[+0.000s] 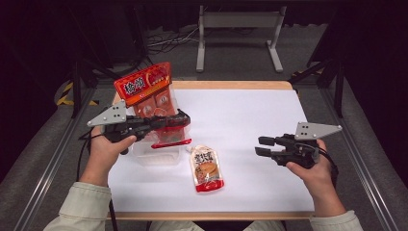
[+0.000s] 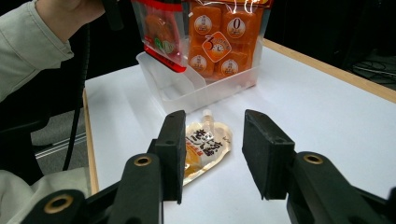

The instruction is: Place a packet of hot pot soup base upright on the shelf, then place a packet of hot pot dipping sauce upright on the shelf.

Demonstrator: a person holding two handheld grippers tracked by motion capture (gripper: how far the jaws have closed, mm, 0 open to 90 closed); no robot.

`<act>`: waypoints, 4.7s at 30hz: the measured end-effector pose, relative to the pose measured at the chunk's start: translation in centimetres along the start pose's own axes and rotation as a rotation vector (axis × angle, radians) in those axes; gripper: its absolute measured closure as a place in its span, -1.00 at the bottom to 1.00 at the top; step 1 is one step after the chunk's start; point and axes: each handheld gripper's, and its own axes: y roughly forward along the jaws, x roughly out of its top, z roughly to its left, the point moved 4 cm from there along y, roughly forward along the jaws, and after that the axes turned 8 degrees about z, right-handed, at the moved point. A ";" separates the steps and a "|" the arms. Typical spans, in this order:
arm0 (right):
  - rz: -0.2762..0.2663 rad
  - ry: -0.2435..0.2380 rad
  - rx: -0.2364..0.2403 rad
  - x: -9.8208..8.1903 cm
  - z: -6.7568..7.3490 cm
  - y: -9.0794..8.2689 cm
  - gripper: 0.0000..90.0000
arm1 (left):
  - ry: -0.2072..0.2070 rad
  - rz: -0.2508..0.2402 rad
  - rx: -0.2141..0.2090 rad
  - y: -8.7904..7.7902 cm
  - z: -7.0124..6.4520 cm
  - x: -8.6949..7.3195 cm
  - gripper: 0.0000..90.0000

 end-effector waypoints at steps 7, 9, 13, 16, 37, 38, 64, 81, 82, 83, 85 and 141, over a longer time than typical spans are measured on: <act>-0.009 0.018 -0.025 -0.5 -0.2 -0.8 0.34 | 0.008 0.015 0.033 -0.8 1.4 -0.4 0.99; -0.010 0.021 -0.028 -0.6 -0.3 -1.0 0.34 | 0.007 0.017 0.046 -0.9 1.8 -0.6 0.99; -0.013 0.023 -0.029 -0.6 -0.3 -1.1 0.33 | 0.009 0.024 0.066 -1.1 2.6 -1.1 0.99; -0.014 0.024 -0.028 -0.6 -0.4 -1.0 0.33 | 0.013 0.035 0.071 -1.1 2.9 -1.4 0.99; -0.009 0.025 -0.011 -0.6 -0.4 -0.6 0.32 | 0.002 0.063 0.068 0.0 4.1 -4.0 0.99; -0.008 0.024 -0.009 -0.6 -0.4 -0.6 0.32 | 0.009 0.068 0.069 0.1 4.1 -4.0 0.99; -0.002 0.025 -0.001 -0.8 -0.5 -0.3 0.30 | -0.042 0.095 0.021 0.4 4.8 -5.6 0.96; -0.008 0.026 0.006 -0.7 -0.5 -0.3 0.29 | -0.080 0.171 0.005 1.1 4.8 -7.2 0.92; -0.007 0.026 0.006 -0.8 -0.5 -0.2 0.29 | -0.080 0.172 0.005 1.1 4.9 -7.4 0.91; -0.007 0.026 0.007 -0.8 -0.5 -0.2 0.29 | -0.088 0.169 0.004 1.1 4.9 -7.5 0.91; -0.007 0.027 0.008 -0.8 -0.5 -0.2 0.29 | -0.098 0.170 0.004 1.1 4.9 -7.8 0.91; 0.028 0.076 -0.057 -1.2 -1.7 3.1 -0.19 | -0.231 0.136 0.181 -0.9 -3.9 -4.9 -0.68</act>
